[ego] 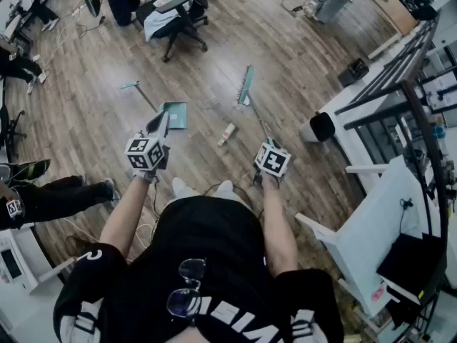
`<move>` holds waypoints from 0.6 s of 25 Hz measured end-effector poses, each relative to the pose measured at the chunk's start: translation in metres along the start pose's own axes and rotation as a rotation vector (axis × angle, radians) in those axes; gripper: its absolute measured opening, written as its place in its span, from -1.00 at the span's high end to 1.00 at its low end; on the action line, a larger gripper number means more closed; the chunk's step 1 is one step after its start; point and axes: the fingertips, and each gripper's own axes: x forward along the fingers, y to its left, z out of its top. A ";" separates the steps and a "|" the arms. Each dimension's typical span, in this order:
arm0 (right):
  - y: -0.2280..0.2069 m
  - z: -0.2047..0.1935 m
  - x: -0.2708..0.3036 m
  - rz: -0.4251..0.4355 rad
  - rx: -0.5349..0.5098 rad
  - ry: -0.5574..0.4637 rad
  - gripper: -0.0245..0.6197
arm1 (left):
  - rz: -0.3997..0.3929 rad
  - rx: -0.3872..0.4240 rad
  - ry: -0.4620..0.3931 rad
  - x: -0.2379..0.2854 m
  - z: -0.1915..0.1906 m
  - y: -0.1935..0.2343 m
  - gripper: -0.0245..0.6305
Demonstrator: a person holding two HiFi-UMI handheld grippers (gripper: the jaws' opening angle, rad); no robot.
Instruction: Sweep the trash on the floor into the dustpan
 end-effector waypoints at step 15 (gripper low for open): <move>-0.041 0.032 0.041 -0.006 -0.029 0.050 0.67 | 0.015 0.006 0.022 0.068 -0.001 -0.023 0.93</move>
